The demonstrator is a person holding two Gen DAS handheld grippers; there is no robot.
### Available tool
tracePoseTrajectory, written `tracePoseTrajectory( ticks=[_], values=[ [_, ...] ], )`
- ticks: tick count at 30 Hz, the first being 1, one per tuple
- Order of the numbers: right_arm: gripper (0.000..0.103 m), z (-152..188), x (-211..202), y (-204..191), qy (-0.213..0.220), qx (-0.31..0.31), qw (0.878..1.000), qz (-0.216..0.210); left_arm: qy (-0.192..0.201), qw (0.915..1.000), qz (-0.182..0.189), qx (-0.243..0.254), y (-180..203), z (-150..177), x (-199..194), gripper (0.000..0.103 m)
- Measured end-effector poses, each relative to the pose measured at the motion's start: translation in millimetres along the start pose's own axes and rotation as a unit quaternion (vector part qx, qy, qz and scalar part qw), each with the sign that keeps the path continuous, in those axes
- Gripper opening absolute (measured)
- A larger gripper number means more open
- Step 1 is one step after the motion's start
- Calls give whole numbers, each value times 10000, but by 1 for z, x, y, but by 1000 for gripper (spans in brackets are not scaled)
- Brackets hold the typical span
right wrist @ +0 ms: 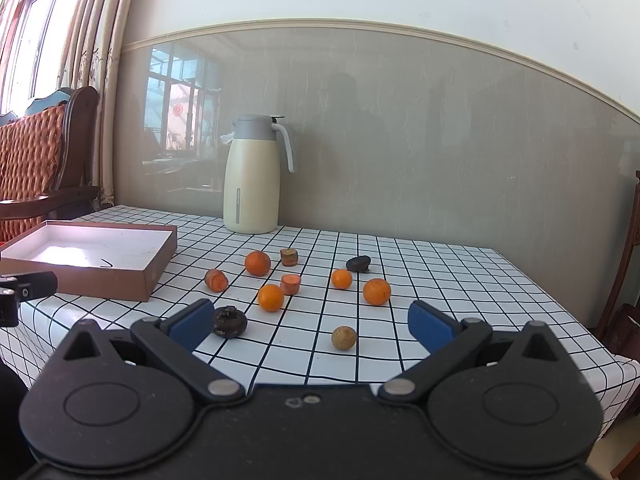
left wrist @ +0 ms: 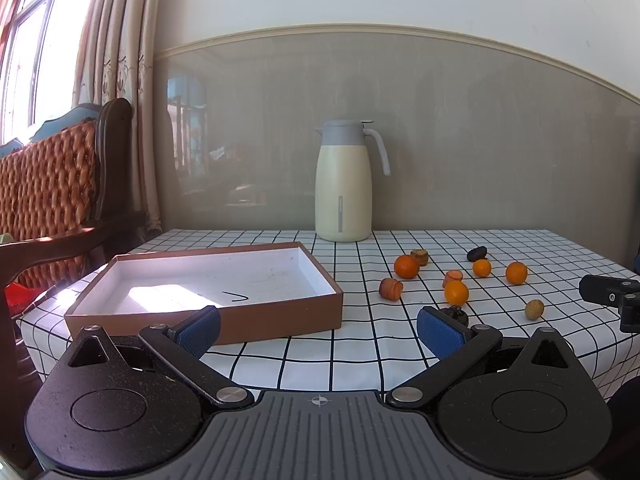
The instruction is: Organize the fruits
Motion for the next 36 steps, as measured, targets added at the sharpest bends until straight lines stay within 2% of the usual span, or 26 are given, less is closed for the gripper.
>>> tracePoseTrajectory(
  ticks=[14,19,21,24,29,31,32,36],
  values=[
    [97,-1,-2,1,20,43,10000,22,-6,10000,-41,-13,0,1,-1,103],
    [97,-4,7,3,-133,2,9999,-85,-90,9996,212,-134,3,-4,10,103],
    [95,-6,15,6,-180,-10,9998,-59,-60,9996,225,-139,5,-8,19,103],
    [83,-7,33,10,-325,-29,9995,-35,-31,9996,263,-29,16,-12,33,103],
    [82,0,60,14,-488,-60,9988,12,-73,9987,478,173,45,-14,59,103],
    [78,3,70,18,-557,-17,9984,65,-132,9980,550,268,59,-11,70,91],
    [77,4,75,21,-610,6,9981,90,-230,9976,566,329,65,-9,78,80],
    [71,11,93,26,-756,85,9971,65,-494,9953,745,366,86,3,100,79]
  ],
)
Point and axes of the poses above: each gripper's, at about its wrist camera, not at the fingertips, and x roughly the way its jaws point, y to its right, z to its underside, the point moved 8 cm from there along x, roughly the way its jaws point, and after that the axes turned 3 degrees about -y, right-handed, at the moved point
